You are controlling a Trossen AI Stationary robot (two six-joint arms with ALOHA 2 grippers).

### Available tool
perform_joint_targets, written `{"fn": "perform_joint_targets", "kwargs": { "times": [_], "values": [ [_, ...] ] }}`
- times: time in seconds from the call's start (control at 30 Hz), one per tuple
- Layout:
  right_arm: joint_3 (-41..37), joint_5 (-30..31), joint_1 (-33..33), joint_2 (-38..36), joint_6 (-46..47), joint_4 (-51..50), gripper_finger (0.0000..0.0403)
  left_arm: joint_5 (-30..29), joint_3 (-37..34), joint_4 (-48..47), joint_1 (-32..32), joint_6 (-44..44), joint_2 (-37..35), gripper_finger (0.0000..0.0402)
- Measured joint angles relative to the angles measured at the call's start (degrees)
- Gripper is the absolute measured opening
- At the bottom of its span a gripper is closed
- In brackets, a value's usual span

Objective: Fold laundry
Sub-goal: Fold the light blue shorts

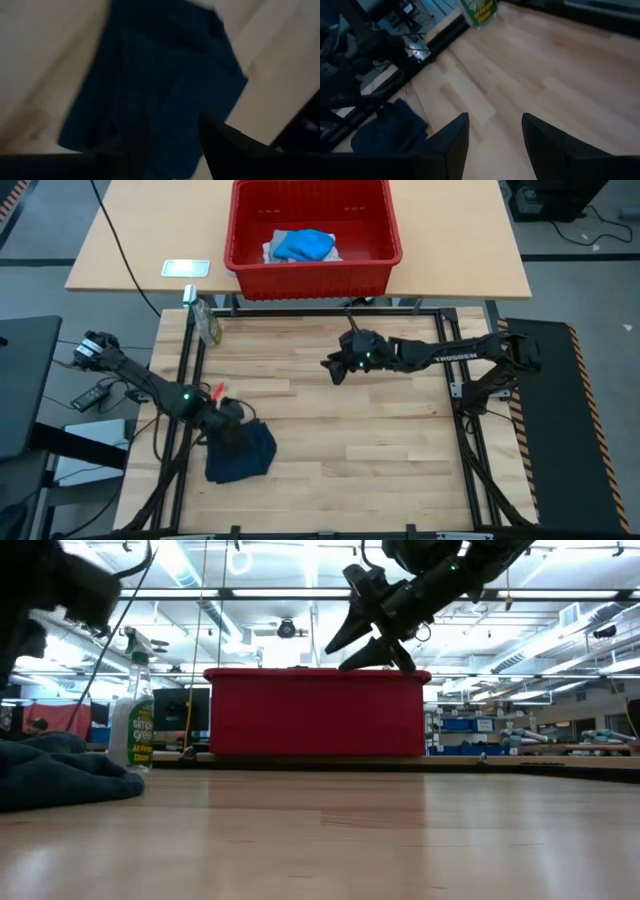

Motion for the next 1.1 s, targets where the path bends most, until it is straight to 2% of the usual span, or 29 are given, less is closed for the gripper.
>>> {"fn": "perform_joint_targets", "kwargs": {
  "times": [0.17, 0.23, 0.33, 0.5, 0.67, 0.73, 0.83, 1.1],
  "values": [
    [4.0, -3.5, -5.0, 0.0, -5.0, 0.0, 0.0189, -8.0, 2.9, -2.1, 9.5, 6.6, -2.3, 0.0172],
    [6.2, -4.8, -7.3, 0.0, -7.2, -0.3, 0.0189, -11.3, 4.3, -2.1, 15.5, 8.9, -2.5, 0.0172],
    [10.1, -5.3, -11.4, 0.0, -11.5, -1.3, 0.0189, -12.0, 6.4, -0.7, 27.6, 16.4, -2.5, 0.0172],
    [16.5, -6.0, -19.5, 0.4, -21.0, -2.7, 0.0189, -12.0, 9.6, 11.6, 46.7, 32.1, -2.0, 0.0172],
    [18.8, -6.4, -28.4, 0.4, -26.4, -2.8, 0.0185, -9.3, 14.8, 26.8, 61.6, 44.5, 2.0, 0.0172],
    [18.8, -6.4, -31.9, 0.5, -26.8, -3.0, 0.0180, -6.9, 18.1, 32.0, 66.0, 47.7, 5.4, 0.0172],
    [18.8, -7.9, -36.5, 0.5, -26.8, -3.0, 0.0170, -4.2, 24.3, 32.9, 71.0, 51.3, 12.0, 0.0172],
    [18.8, -8.6, -43.7, 2.3, -28.3, -2.4, 0.0151, -2.3, 42.8, 31.7, 77.1, 60.0, 30.1, 0.0172]
  ]
}}
